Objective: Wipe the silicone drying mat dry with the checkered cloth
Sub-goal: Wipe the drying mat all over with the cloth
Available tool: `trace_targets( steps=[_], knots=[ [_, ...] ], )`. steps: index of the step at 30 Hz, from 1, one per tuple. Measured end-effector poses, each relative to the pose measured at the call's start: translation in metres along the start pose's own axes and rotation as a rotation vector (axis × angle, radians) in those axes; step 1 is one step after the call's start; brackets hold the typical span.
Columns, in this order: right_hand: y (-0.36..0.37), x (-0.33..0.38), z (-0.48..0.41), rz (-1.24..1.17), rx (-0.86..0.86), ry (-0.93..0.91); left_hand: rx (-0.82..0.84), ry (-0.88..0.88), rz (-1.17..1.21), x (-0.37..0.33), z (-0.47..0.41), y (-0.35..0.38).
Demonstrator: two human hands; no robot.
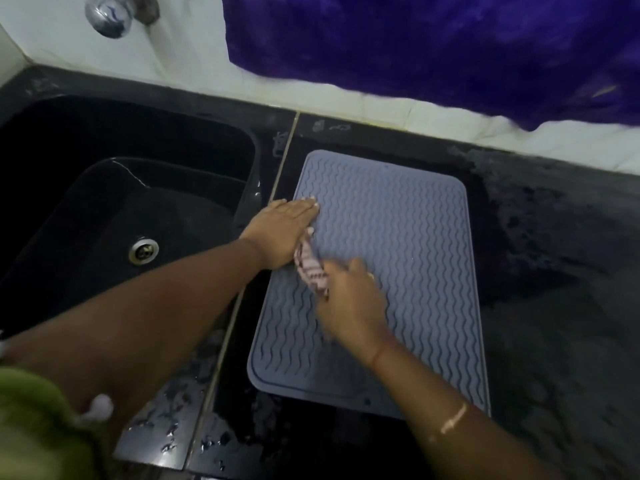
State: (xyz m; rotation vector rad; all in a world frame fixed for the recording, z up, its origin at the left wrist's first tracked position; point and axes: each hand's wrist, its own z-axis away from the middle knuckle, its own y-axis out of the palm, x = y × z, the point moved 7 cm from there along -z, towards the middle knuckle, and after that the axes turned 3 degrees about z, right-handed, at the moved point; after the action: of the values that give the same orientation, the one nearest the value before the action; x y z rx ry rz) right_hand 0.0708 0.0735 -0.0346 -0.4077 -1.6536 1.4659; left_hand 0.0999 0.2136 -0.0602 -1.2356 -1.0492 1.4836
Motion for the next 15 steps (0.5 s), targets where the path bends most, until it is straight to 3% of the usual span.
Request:
trace_targets(
  steps=[3, 5, 9, 15],
  knots=[
    [0.006, 0.003, 0.002, 0.043, 0.04, -0.11, 0.069, 0.044, -0.085, 0.006, -0.001, -0.004],
    [0.003, -0.002, -0.024, 0.106, -0.032, -0.163, 0.108, 0.06, -0.107, 0.005, -0.003, -0.005],
    [0.002, -0.002, -0.041, 0.189, -0.152, -0.084, 0.176, 0.068, -0.104, 0.007, -0.002, -0.001],
    [0.022, 0.038, 0.07, 0.073, -0.064, -0.277, 0.195, 0.041, -0.016, 0.001, 0.0, 0.002]
  ],
)
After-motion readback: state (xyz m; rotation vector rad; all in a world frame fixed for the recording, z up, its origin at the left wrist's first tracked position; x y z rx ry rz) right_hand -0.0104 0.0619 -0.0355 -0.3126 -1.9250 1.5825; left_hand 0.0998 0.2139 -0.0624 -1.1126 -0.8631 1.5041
